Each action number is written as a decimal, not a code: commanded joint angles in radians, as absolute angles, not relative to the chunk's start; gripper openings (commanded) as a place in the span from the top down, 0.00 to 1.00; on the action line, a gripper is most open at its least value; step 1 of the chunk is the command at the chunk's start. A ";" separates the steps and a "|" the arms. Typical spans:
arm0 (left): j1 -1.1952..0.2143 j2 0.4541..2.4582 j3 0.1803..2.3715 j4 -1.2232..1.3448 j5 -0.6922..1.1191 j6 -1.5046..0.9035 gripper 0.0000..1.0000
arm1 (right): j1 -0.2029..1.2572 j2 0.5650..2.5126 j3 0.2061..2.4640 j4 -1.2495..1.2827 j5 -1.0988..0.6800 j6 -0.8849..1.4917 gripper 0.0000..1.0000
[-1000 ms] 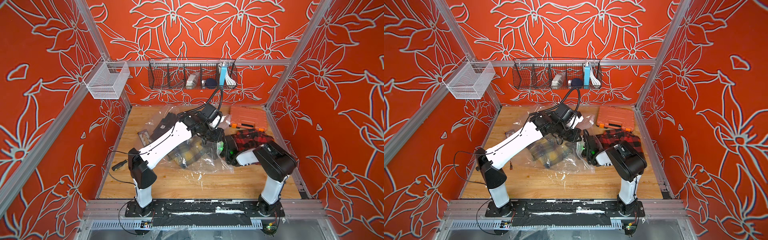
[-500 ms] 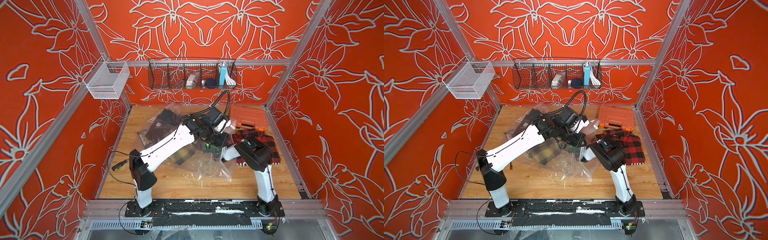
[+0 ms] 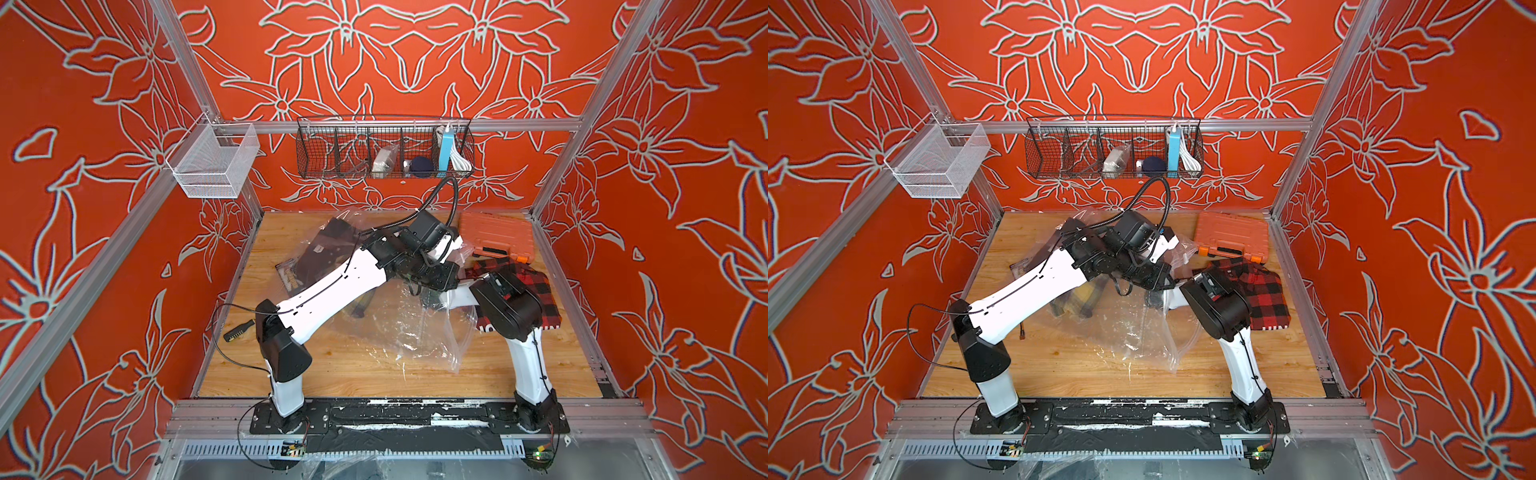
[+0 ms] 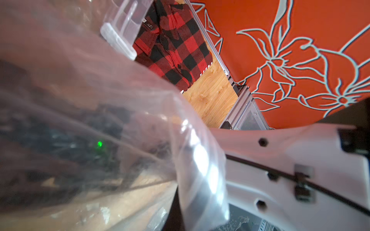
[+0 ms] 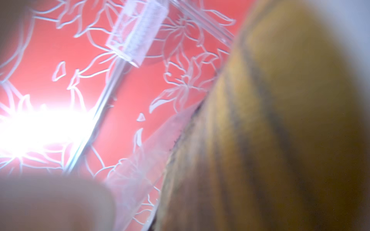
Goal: Place the folded shirt into the vacuum bag
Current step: Place the shirt in the vacuum bag.
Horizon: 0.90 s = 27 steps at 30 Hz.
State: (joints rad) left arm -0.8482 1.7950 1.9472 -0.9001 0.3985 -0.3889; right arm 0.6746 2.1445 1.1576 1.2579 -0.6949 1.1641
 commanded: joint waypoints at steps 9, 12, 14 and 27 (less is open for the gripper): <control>-0.893 1.810 1.950 -0.822 0.525 -0.397 1.00 | 0.687 2.394 1.273 1.218 -0.602 1.249 0.99; -0.892 1.814 1.947 -0.819 0.531 -0.396 1.00 | 0.686 2.385 1.190 1.191 -0.536 1.290 0.90; -0.893 1.816 1.944 -0.809 0.537 -0.401 1.00 | 0.684 2.349 1.191 1.018 -0.545 1.276 0.77; -0.865 1.768 1.883 -0.796 0.518 -0.386 1.00 | 0.677 1.938 0.867 0.504 -0.394 1.326 0.22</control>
State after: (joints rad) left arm -0.8745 1.8065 1.8961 -0.8768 0.4995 -0.4007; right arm 0.6598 2.0178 0.9348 0.6907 -0.4751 1.3121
